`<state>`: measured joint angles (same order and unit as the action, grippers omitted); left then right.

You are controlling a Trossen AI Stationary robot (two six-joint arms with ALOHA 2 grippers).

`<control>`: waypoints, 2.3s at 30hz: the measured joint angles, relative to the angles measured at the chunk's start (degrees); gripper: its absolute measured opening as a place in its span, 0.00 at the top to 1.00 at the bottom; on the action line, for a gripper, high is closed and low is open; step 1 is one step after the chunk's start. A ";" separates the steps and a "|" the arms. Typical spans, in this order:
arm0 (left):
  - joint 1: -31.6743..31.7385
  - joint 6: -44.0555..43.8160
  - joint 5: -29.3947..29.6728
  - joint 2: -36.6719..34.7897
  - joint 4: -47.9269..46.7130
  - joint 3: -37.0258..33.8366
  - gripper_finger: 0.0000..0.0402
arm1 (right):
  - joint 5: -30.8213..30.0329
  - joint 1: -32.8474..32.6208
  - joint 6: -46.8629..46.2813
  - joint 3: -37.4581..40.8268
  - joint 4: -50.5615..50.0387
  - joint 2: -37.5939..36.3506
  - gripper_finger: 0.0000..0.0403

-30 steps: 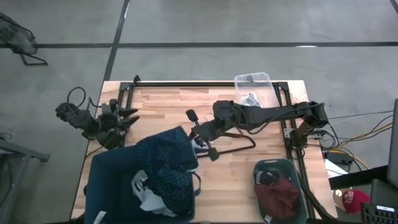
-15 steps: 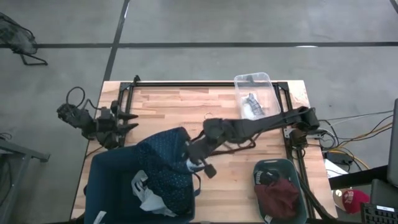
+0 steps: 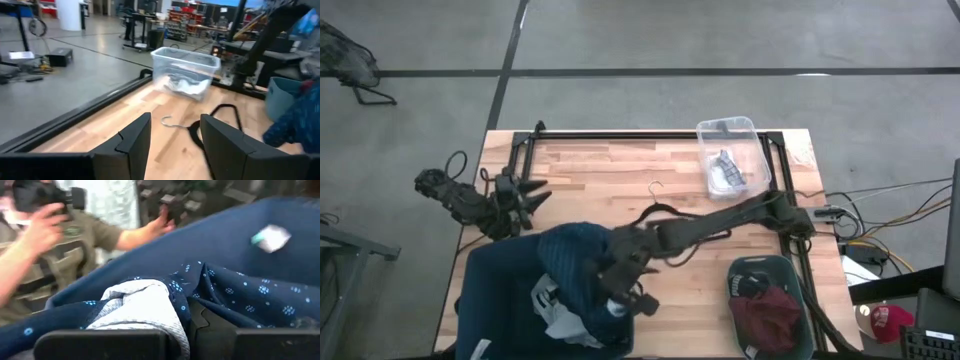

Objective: Pick & Place Cloths
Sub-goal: Put the blue shirt into the blue laundry bin

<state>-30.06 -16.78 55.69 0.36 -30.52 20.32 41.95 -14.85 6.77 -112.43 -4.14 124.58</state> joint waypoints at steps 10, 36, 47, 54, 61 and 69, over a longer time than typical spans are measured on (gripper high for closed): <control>-0.02 -2.79 -7.01 0.84 -1.22 -2.75 0.56 | 6.35 -0.44 2.19 -12.47 -12.40 7.89 0.98; 0.59 7.96 -18.64 -0.26 19.87 -15.70 0.56 | 2.90 0.13 12.45 -12.62 -22.54 -1.26 0.98; 0.59 15.14 -18.14 -0.17 24.46 -16.68 0.56 | -2.88 2.67 10.35 -12.58 -28.66 -8.89 0.98; 0.59 14.98 -18.19 -0.13 24.30 -16.63 0.56 | -4.23 3.50 8.44 -12.05 -29.92 -12.79 0.98; 0.59 14.91 -18.22 -0.13 24.28 -16.65 0.56 | -7.98 3.50 6.63 -12.06 -27.63 -12.14 0.96; 0.59 14.85 -18.29 -0.04 24.36 -16.67 0.56 | -21.00 3.63 3.82 -12.05 -14.38 -8.69 0.69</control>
<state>-29.47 -1.93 37.40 0.32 -6.16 3.64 20.94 -11.22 10.59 -124.48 -18.52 115.90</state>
